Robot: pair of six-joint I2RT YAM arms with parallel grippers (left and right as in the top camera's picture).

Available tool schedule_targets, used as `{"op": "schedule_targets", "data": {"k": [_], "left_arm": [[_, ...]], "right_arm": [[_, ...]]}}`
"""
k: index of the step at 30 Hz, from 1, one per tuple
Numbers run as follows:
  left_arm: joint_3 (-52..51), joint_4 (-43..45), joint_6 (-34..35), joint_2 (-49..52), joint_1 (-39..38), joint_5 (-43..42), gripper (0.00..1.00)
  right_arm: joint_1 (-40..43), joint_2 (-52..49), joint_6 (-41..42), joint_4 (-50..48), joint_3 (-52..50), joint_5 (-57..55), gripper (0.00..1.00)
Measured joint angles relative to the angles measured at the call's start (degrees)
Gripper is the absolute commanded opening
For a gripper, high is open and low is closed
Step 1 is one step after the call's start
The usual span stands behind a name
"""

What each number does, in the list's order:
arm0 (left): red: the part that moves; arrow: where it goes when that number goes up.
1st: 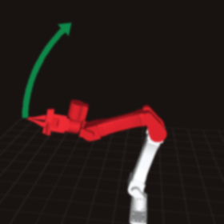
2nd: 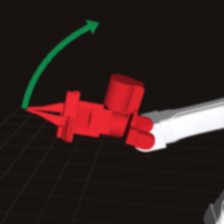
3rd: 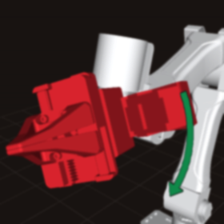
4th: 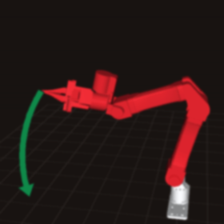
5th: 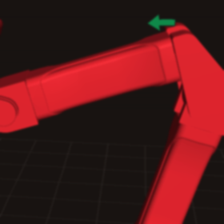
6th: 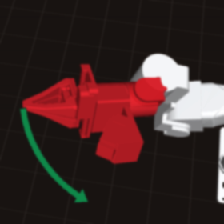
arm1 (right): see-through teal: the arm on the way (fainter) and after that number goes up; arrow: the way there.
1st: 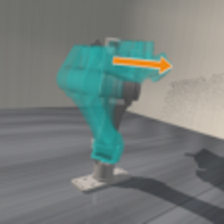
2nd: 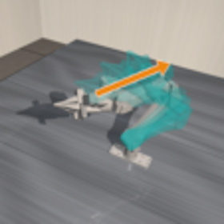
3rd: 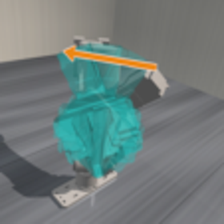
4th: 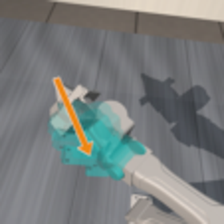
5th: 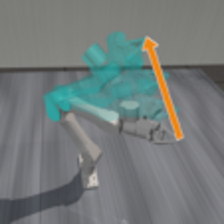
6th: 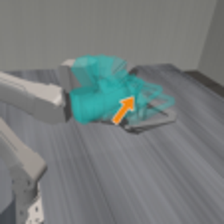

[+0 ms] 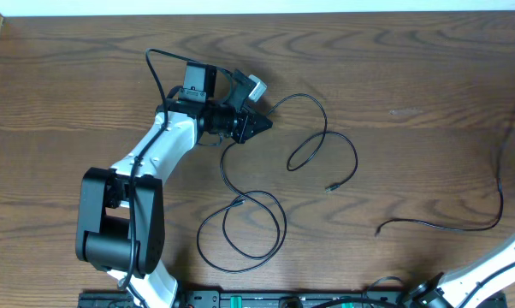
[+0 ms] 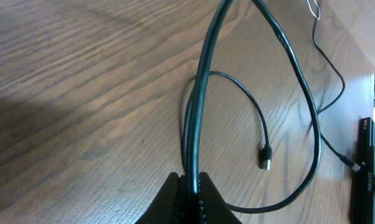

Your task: Untangle cables

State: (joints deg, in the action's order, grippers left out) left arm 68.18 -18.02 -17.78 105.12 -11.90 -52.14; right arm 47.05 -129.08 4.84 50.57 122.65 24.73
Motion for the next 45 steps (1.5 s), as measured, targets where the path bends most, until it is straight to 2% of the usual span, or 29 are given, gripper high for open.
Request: {"op": "schedule_targets", "data": {"k": [4, 8, 13, 18, 22, 27, 32, 37, 41, 43, 45], "left_arm": [[0.0, 0.0, 0.0, 0.0, 0.0, 0.0, 0.07], [0.0, 0.0, 0.0, 0.0, 0.0, 0.0, 0.07], [0.0, -0.02, 0.0, 0.0, 0.0, 0.02, 0.07], [0.0, 0.0, 0.0, 0.0, 0.0, 0.0, 0.07], [0.0, 0.02, 0.0, 0.0, 0.0, 0.02, 0.07], [0.0, 0.0, 0.0, 0.0, 0.0, 0.02, 0.07], [0.0, 0.0, 0.0, 0.0, 0.0, 0.0, 0.08], [0.0, 0.0, 0.0, 0.0, 0.0, 0.0, 0.08], [0.0, 0.0, 0.0, 0.0, 0.0, 0.0, 0.07], [0.0, 0.02, 0.0, 0.0, 0.0, 0.0, 0.08], [0.0, 0.0, 0.0, 0.0, 0.0, 0.02, 0.07]], "right_arm": [[-2.71, 1.46, 1.38, 3.56, 0.0, 3.28, 0.99], [-7.3, 3.78, 6.58, 11.69, 0.17, 0.09, 0.99], [-13.11, 4.7, 13.68, 24.22, 0.2, -8.98, 0.99], [-16.92, 4.7, 16.52, 29.16, 0.17, -19.56, 0.99], [-18.47, 4.7, 15.17, 30.4, 0.17, -27.19, 0.99], [-18.91, 4.9, 5.29, 27.89, -3.28, -29.66, 0.99], [-18.97, 4.9, -6.25, 20.9, -12.5, -23.63, 0.99], [-19.1, 4.9, -12.96, 12.61, -21.35, -20.33, 0.98], [-19.06, 4.9, -15.08, 7.65, -26.58, -19.71, 0.96], [-19.06, 4.9, -15.67, 5.27, -29.16, -19.5, 0.91], [-19.06, 4.9, -15.76, 3.63, -30.93, -19.34, 0.64]]}}
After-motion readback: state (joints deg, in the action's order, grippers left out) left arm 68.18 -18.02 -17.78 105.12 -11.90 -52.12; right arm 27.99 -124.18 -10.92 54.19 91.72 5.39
